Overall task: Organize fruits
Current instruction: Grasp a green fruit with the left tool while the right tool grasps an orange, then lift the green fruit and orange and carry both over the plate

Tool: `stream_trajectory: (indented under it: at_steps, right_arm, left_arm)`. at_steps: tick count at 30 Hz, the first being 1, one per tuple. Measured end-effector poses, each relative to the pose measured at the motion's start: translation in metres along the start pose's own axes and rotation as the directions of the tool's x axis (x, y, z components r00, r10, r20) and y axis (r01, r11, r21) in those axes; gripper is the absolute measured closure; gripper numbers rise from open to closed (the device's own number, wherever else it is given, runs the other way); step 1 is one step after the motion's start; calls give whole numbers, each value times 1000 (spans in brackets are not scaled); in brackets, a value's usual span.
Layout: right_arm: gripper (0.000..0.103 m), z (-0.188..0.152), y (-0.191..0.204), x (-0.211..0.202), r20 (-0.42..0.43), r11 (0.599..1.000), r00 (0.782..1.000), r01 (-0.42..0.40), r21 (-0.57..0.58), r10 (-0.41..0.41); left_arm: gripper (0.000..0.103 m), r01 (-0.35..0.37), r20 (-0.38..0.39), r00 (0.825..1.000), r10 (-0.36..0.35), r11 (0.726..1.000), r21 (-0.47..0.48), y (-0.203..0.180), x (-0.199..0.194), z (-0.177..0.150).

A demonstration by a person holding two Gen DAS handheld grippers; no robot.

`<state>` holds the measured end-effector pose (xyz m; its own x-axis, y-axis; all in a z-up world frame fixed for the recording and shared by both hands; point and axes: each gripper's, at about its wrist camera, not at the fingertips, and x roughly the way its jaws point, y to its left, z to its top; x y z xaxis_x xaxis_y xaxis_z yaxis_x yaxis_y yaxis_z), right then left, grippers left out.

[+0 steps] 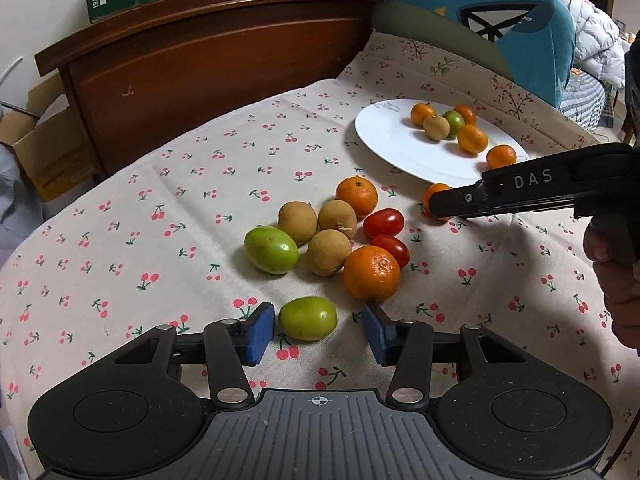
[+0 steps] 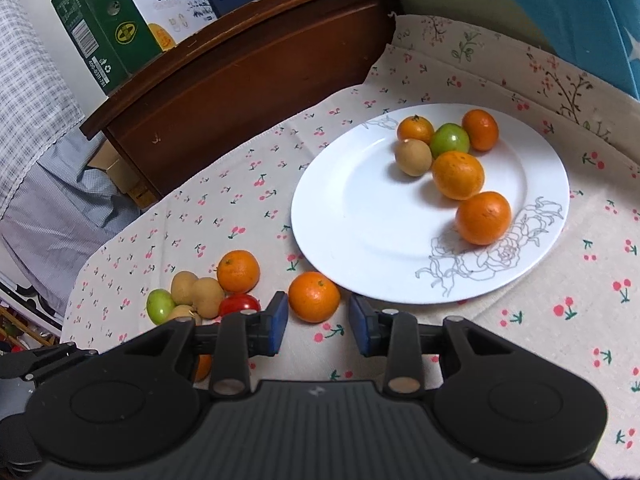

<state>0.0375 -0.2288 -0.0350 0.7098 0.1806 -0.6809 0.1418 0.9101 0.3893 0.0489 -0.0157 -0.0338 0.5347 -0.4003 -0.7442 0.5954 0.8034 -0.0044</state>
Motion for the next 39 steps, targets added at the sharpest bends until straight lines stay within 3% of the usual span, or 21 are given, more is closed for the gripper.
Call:
stream_trajectory:
  at_steps: [8, 18, 22, 39]
  right_arm:
    - [75, -1, 1, 1, -3, 1000, 1000, -2, -8, 2]
    - [75, -2, 7, -6, -30, 999, 999, -22, -34, 21]
    - [75, -2, 11, -15, -26, 998, 999, -44, -53, 43]
    - [75, 21, 19, -70, 5, 980, 991, -129, -150, 131]
  left_arm:
    - [75, 6, 8, 1000, -5, 1000, -8, -1, -2, -1]
    - [76, -53, 26, 998, 54, 997, -50, -3, -15, -2]
    - [76, -39, 57, 997, 44, 995, -87, -3, -27, 4]
    - [76, -3, 176, 984, 20, 995, -95, -29, -57, 39]
